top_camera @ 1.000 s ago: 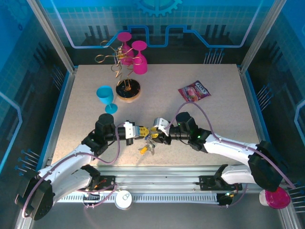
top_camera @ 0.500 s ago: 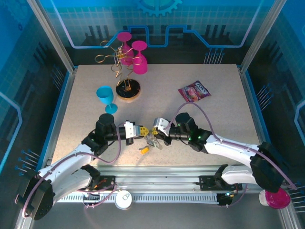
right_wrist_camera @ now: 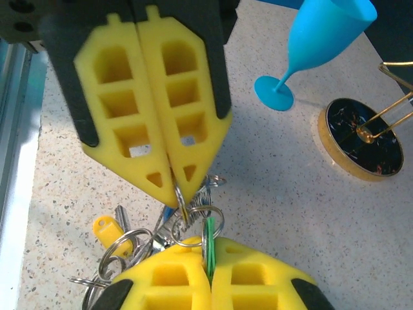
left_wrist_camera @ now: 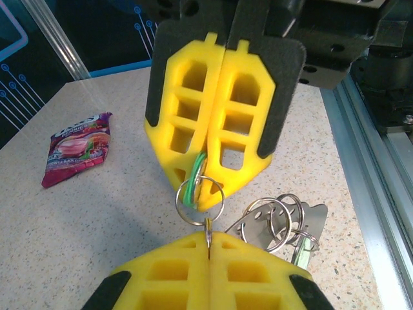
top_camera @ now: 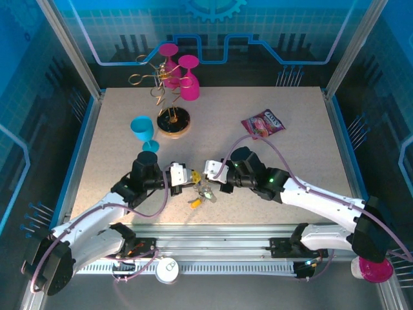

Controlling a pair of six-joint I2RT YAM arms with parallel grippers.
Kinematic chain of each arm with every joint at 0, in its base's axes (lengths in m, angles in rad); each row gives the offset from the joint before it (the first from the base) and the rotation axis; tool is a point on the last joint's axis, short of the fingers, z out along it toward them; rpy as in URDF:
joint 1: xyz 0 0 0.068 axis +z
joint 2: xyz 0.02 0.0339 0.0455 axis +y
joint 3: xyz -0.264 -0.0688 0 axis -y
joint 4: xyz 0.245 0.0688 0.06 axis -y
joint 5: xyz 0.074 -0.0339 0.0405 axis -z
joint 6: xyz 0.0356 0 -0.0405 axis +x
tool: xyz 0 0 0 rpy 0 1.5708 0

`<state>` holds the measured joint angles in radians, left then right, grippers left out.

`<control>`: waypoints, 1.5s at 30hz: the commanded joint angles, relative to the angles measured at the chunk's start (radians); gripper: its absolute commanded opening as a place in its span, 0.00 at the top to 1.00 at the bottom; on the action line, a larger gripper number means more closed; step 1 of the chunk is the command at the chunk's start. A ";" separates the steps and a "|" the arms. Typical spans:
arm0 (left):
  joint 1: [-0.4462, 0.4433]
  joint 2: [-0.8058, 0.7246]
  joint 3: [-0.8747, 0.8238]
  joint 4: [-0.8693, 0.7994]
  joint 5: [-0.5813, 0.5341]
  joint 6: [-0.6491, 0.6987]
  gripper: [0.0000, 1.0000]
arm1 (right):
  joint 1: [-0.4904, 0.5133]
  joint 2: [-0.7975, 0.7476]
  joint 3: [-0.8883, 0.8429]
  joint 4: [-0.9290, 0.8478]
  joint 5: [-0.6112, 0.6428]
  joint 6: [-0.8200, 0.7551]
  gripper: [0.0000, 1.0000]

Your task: Put the keys on the keyring

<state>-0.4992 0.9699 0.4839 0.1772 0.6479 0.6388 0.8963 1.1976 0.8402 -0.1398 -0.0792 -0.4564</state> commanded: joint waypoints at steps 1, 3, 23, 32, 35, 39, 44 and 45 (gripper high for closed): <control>0.006 0.010 0.033 -0.063 -0.013 0.039 1.00 | 0.014 -0.005 0.074 -0.075 0.069 -0.056 1.00; 0.005 0.015 0.039 -0.082 -0.026 0.044 1.00 | 0.019 -0.004 0.099 -0.103 0.108 -0.077 1.00; 0.016 -0.629 -0.001 -0.202 -1.069 -0.718 0.01 | 0.159 0.279 0.499 -0.122 0.026 -0.064 1.00; 0.018 -0.543 -0.041 -0.147 -1.312 -0.902 0.01 | 0.110 0.433 0.384 0.199 0.013 0.144 1.00; 0.018 -0.498 -0.053 -0.138 -1.302 -0.902 0.01 | 0.069 0.431 0.277 0.252 0.055 0.088 1.00; 0.019 -0.453 -0.047 -0.138 -1.274 -0.832 0.01 | 0.001 0.409 0.173 0.219 0.112 -0.070 1.00; 0.021 -0.413 -0.063 -0.144 -1.292 -0.754 0.00 | -0.034 0.424 0.079 0.118 0.299 -0.318 1.00; 0.023 -0.411 -0.076 -0.134 -1.299 -0.748 0.01 | -0.039 0.436 0.072 0.105 0.338 -0.338 1.00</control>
<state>-0.4858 0.5556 0.4332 0.0242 -0.6132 -0.1635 0.8669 1.6238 0.9310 -0.0101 0.1272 -0.6399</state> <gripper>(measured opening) 0.994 0.064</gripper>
